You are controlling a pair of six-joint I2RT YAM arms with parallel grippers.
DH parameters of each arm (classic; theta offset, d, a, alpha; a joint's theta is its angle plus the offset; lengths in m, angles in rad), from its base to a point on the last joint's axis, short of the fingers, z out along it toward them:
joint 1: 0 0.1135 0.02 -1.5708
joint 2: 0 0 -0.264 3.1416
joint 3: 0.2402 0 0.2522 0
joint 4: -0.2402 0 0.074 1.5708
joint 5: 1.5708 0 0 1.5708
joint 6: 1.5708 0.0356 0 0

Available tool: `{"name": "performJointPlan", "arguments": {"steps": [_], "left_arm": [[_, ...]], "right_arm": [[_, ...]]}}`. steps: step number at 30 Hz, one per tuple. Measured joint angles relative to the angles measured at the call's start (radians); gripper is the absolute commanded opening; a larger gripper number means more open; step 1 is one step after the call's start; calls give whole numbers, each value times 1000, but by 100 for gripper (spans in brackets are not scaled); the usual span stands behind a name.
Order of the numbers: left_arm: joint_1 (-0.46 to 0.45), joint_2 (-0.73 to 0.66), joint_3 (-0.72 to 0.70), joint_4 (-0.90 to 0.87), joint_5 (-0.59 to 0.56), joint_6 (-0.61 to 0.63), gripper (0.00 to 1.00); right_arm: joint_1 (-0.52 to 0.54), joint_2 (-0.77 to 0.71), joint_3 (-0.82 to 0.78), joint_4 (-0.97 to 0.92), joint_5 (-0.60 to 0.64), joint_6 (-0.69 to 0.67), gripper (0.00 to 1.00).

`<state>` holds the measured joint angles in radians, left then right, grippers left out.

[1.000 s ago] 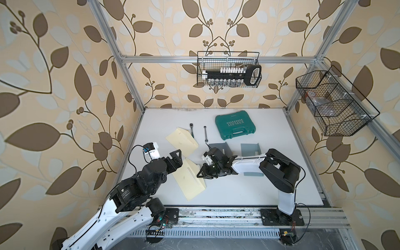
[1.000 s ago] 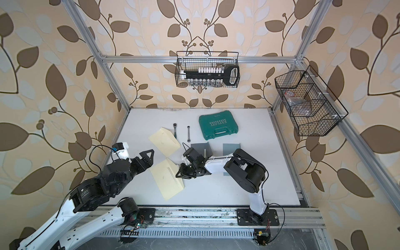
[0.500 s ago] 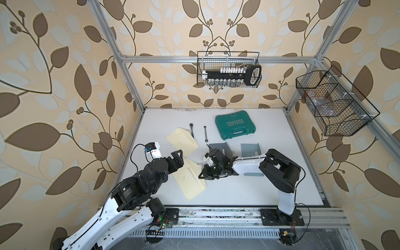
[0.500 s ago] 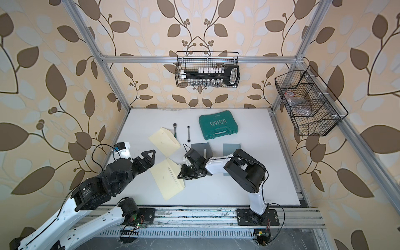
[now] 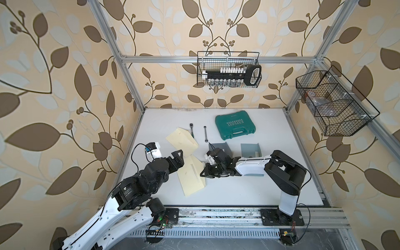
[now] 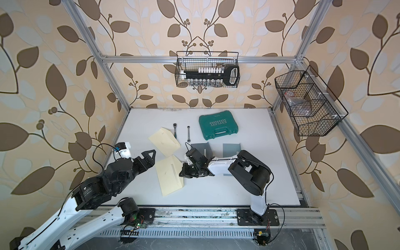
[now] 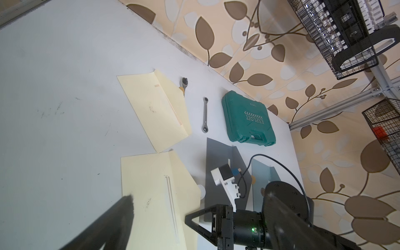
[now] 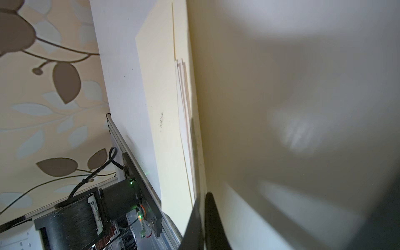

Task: Open the envelope
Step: Place the envelope at the center of the board, then reset both arms

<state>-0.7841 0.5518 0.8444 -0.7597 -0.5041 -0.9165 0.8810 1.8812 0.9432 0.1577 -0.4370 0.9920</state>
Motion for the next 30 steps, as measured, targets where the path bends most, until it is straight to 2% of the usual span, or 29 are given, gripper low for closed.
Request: {"name": "performJointPlan", "arguments": {"steps": [6, 13, 17, 22, 25, 30], "left_arm": [[0, 0, 0, 0, 0, -3, 97], [0, 2, 0, 1, 8, -3, 96], [0, 16, 0, 8, 37, -1, 96], [0, 41, 0, 18, 55, 3, 94], [0, 51, -1, 30, 56, 16, 94], [0, 74, -1, 32, 54, 38, 98]], "right_arm": [[0, 0, -19, 57, -12, 15, 10], [0, -6, -45, 72, -16, 29, 25], [-1, -66, -93, 79, -2, 32, 35], [-1, -244, -152, 39, 74, 4, 40], [-1, -404, -192, -10, 164, -29, 47], [-3, -744, -231, -185, 420, -127, 69]]}}
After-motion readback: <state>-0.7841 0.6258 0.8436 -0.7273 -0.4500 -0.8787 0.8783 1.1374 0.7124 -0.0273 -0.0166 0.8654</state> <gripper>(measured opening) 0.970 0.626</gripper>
